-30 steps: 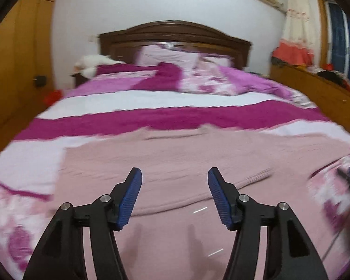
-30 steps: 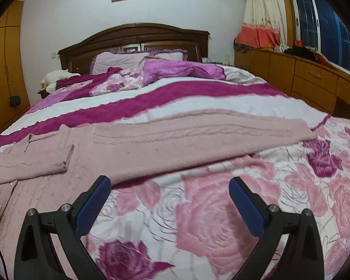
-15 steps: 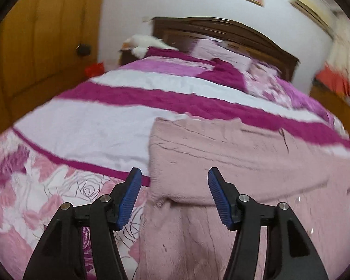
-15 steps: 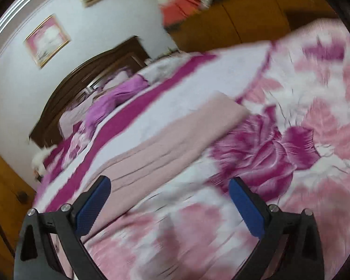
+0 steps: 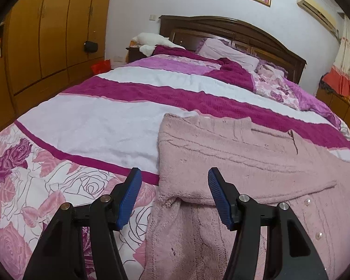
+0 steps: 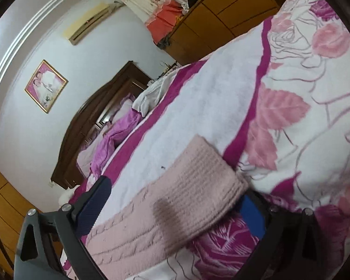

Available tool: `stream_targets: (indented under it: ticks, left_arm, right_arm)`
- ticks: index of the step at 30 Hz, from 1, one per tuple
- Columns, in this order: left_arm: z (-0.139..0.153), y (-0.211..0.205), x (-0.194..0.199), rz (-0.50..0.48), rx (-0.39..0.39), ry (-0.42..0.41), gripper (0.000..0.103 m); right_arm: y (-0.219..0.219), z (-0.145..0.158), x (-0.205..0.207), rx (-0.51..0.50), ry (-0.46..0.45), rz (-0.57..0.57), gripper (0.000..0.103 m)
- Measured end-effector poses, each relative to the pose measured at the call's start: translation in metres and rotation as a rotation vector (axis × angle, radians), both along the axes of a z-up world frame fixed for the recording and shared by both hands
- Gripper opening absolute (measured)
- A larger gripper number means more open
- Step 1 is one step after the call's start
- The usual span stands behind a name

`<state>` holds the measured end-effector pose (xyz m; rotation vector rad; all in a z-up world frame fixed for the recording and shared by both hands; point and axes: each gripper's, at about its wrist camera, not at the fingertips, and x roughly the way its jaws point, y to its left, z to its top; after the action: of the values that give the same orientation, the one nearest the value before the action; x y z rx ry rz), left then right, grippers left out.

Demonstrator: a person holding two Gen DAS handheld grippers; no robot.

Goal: Fold small clothes
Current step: 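Move the right tool to the other sleeve cuff and close on it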

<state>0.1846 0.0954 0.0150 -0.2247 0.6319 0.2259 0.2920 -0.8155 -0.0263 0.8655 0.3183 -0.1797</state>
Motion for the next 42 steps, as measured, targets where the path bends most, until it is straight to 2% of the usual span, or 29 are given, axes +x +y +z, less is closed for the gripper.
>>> stream_targets:
  ticks: [3, 6, 8, 12, 13, 14, 17, 19, 25, 29, 32, 34, 38, 42]
  left_arm:
    - [-0.001, -0.003, 0.003, -0.009, 0.015, 0.009, 0.036]
    - [0.000, -0.004, 0.000, -0.014, 0.020, 0.002, 0.036]
    - [0.001, -0.004, -0.002, -0.017, 0.021, -0.008, 0.036]
    - [0.007, 0.004, -0.008, 0.002, -0.006, -0.039, 0.036]
    - [0.007, 0.006, -0.008, 0.006, -0.014, -0.041, 0.036]
    - [0.007, 0.008, -0.008, 0.013, -0.018, -0.040, 0.036]
    - [0.005, 0.010, -0.006, 0.019, -0.030, -0.034, 0.036]
    - [0.006, 0.009, -0.006, 0.014, -0.023, -0.037, 0.036]
    - [0.010, 0.005, -0.006, -0.003, -0.003, -0.044, 0.036]
    - [0.019, 0.008, -0.006, -0.013, -0.011, -0.071, 0.036]
    - [0.029, 0.014, -0.010, -0.025, -0.044, -0.091, 0.036]
    - [0.035, 0.017, -0.013, -0.045, -0.049, -0.103, 0.036]
    - [0.043, 0.027, -0.018, -0.030, -0.080, -0.129, 0.036]
    - [0.048, 0.038, -0.019, -0.024, -0.117, -0.118, 0.036]
  right_arm:
    - [0.004, -0.004, -0.007, 0.030, -0.037, 0.040, 0.101]
    - [-0.006, -0.011, -0.016, 0.080, -0.054, -0.008, 0.084]
    - [-0.011, -0.017, -0.021, 0.100, -0.036, -0.061, 0.058]
    - [-0.019, -0.024, -0.022, 0.154, -0.034, -0.103, 0.036]
    - [-0.019, -0.025, -0.021, 0.152, -0.021, -0.112, 0.026]
    - [-0.019, -0.026, -0.020, 0.153, -0.010, -0.119, 0.010]
    - [-0.018, -0.024, -0.019, 0.135, 0.023, -0.122, 0.008]
    - [-0.016, -0.015, -0.014, 0.078, 0.091, -0.121, 0.007]
    - [0.012, 0.031, 0.004, -0.171, 0.258, -0.169, 0.007]
    - [0.054, 0.070, 0.016, -0.395, 0.356, -0.155, 0.007]
    - [0.092, 0.103, 0.031, -0.531, 0.380, -0.139, 0.007]
    - [0.114, 0.122, 0.040, -0.584, 0.389, -0.120, 0.007]
    - [0.172, 0.142, 0.050, -0.663, 0.396, -0.068, 0.007]
    - [0.229, 0.160, 0.058, -0.721, 0.376, -0.010, 0.007]
